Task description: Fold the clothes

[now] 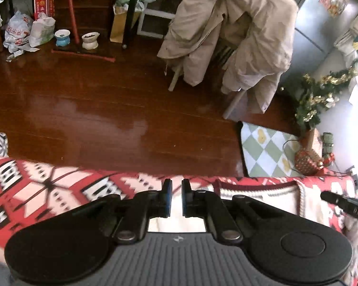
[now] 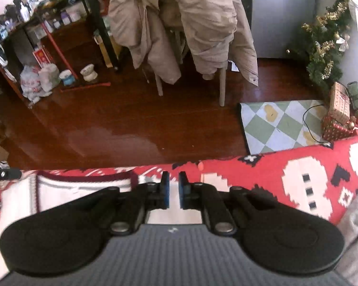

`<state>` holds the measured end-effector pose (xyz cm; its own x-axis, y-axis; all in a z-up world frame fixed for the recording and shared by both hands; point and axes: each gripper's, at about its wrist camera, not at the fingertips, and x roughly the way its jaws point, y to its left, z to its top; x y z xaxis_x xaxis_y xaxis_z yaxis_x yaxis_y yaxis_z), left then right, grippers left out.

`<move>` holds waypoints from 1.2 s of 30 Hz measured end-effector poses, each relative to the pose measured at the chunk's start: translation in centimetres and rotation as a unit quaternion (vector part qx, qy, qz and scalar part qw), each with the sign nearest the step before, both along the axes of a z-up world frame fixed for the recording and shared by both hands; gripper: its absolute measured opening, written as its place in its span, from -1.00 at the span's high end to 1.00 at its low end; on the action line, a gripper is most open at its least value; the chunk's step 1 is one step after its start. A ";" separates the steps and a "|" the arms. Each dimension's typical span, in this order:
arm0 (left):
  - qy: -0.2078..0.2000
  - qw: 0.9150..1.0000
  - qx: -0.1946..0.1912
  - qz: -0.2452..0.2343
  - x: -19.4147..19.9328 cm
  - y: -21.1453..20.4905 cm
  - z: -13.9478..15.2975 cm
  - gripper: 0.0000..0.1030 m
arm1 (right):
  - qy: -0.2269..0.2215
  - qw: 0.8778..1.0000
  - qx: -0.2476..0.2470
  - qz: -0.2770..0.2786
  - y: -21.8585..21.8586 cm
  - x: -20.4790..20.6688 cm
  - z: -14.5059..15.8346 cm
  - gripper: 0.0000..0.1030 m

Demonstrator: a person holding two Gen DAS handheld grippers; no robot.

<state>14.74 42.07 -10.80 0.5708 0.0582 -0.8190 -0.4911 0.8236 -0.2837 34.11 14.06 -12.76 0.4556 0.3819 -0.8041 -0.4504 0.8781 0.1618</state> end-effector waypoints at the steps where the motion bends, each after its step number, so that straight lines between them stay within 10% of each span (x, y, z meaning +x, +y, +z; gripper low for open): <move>1: 0.000 1.000 -0.001 -0.002 -0.8 -0.3 0.5 0.88 | 0.000 1.000 0.000 0.003 -0.5 -0.8 0.4 0.83; 15: 0.071 0.995 -0.045 -0.058 -15.8 -9.8 -2.2 0.88 | 0.065 0.997 -0.048 -0.003 -8.1 -18.3 0.2 0.83; 28: 0.114 0.992 0.002 -0.046 -22.9 -9.5 -1.6 0.94 | 0.070 0.995 -0.052 -0.054 -16.3 -22.5 -0.8 0.98; 36: 0.086 0.996 0.006 0.022 -20.6 -10.8 0.1 0.92 | 0.047 0.997 -0.055 0.011 -17.4 -20.0 1.5 0.88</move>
